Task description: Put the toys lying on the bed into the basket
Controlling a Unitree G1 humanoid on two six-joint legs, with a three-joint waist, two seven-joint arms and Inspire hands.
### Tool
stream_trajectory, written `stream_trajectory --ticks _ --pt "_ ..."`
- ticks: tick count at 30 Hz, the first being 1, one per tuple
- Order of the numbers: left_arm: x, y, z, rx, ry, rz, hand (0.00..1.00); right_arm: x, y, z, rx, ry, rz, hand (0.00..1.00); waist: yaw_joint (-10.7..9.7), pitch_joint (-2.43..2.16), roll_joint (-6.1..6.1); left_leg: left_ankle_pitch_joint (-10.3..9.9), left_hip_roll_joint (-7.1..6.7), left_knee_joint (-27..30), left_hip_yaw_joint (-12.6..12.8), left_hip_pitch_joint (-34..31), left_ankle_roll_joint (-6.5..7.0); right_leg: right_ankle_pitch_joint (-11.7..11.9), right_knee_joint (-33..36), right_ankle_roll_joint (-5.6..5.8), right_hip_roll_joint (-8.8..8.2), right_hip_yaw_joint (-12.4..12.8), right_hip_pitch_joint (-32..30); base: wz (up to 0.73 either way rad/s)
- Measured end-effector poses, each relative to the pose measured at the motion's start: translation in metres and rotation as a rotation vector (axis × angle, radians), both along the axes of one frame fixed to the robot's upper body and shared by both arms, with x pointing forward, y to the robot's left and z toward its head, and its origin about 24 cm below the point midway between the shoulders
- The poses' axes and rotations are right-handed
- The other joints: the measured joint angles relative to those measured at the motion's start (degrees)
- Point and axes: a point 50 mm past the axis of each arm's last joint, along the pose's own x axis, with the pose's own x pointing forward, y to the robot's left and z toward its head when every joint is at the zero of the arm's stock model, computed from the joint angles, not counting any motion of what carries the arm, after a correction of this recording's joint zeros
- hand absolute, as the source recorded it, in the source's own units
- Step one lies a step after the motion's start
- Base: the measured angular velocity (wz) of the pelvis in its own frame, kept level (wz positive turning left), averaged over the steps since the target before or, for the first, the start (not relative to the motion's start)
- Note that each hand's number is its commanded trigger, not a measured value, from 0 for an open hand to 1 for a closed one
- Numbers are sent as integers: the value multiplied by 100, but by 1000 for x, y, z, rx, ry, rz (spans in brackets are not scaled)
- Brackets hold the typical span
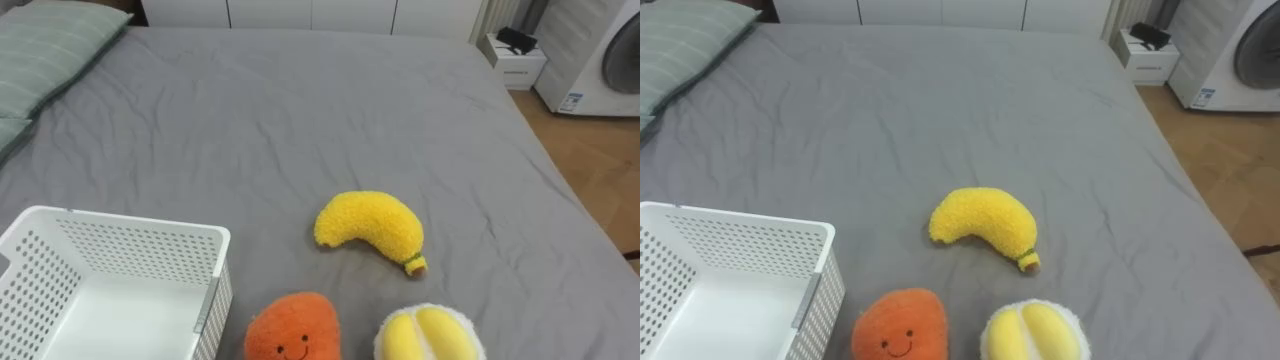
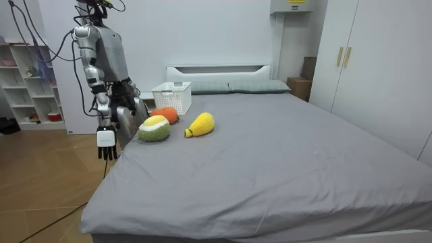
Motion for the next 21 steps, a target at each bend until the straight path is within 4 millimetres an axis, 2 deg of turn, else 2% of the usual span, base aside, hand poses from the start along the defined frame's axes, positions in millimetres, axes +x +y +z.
stream_trajectory --ticks 14,17,21 --pt "3 3 1 9 -14 -8 0 5 1 0 7 -38 -9 0 11 -1 -49 2 2 -2 -1 -3 -2 2 -9 -1 10 7 -3 0" --pt "1 5 1 14 -3 -5 0 2 1 -1 -10 -46 -69 0 11 1 -51 2 2 1 -2 12 -2 2 -1 -1 9 10 11 0" --pt "-1 5 1 16 1 12 0 -11 -1 0 -54 -45 -294 0 -20 4 -57 2 3 3 -2 39 -2 2 -4 -2 6 14 40 1"
